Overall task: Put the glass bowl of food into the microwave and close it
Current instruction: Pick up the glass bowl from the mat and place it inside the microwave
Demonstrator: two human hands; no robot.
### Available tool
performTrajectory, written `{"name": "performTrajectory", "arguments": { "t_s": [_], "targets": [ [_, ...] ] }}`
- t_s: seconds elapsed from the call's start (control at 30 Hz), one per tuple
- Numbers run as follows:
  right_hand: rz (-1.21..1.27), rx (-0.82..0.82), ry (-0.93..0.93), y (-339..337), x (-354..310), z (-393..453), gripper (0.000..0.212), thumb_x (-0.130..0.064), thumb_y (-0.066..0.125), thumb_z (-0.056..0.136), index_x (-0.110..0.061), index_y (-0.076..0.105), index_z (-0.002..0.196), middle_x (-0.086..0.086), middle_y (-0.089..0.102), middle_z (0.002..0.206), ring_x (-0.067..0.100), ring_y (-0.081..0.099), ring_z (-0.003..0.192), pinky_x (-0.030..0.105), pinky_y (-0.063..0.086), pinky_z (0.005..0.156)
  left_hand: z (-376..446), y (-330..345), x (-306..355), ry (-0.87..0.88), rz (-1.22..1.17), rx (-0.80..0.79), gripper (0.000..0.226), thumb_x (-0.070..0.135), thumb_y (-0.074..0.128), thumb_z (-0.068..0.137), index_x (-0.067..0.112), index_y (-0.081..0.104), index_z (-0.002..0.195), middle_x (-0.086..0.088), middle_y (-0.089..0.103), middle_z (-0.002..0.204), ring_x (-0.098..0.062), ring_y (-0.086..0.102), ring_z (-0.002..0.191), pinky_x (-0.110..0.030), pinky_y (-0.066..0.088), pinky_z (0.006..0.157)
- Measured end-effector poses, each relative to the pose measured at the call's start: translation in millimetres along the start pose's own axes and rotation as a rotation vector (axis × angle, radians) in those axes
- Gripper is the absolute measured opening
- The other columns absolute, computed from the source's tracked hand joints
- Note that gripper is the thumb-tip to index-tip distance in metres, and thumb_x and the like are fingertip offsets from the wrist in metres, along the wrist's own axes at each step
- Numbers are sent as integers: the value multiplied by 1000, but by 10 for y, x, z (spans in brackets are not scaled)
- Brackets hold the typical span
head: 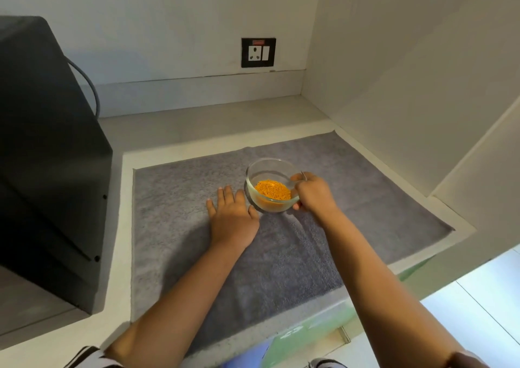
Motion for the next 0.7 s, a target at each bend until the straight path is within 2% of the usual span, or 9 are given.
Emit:
{"name": "performTrajectory", "arguments": {
  "t_s": [0.17,0.27,0.37,0.47,0.57,0.7],
  "targets": [
    [26,26,-42,-73,-91,-196,32,-3,34,82,-17,55,102,7,56,53,20,53,47,41,45,63,-7,-48,14,-19,7,-39,58,35,33,94,10,26,145,-14,21,157,-29,11,146,-52,7,118],
    [59,38,-33,-136,-58,-356,32,-3,35,83,-16,55,103,8,57,59,19,53,47,45,51,72,-41,-125,24,-15,-3,-35,52,33,37,93,8,37,139,-15,32,151,-30,20,144,-52,15,117],
    [67,48,-28,-180,-19,-507,32,-3,36,83,-14,57,104,7,58,61,19,52,46,42,49,67,-102,-222,19,-9,-128,51,39,26,47,90,7,53,124,-16,53,133,-31,42,129,-50,29,110],
    [74,48,-34,-217,19,-704,34,-3,36,83,-10,57,109,7,58,64,20,53,44,38,46,58,-286,-299,14,-45,-355,127,35,18,53,87,6,59,119,-15,61,123,-31,54,115,-47,42,101],
    [58,32,-39,-240,69,-952,35,-5,36,85,-8,57,113,11,59,68,22,53,48,37,46,57,-572,-358,2,-88,-507,167,33,15,55,87,8,61,118,-13,63,121,-28,58,110,-42,49,93],
    [54,9,-27,-229,126,-1313,37,-7,37,87,-10,56,118,15,59,83,21,52,51,31,42,50,-984,-446,-57,-136,-632,224,32,13,56,88,7,60,120,-10,62,122,-25,59,112,-35,49,90]
  ]
}}
Point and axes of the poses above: each hand's wrist, its own z-axis towards the middle knuckle, its own y-axis out of the palm, x = y × z, the point moved 3 cm from there along z, towards the middle knuckle
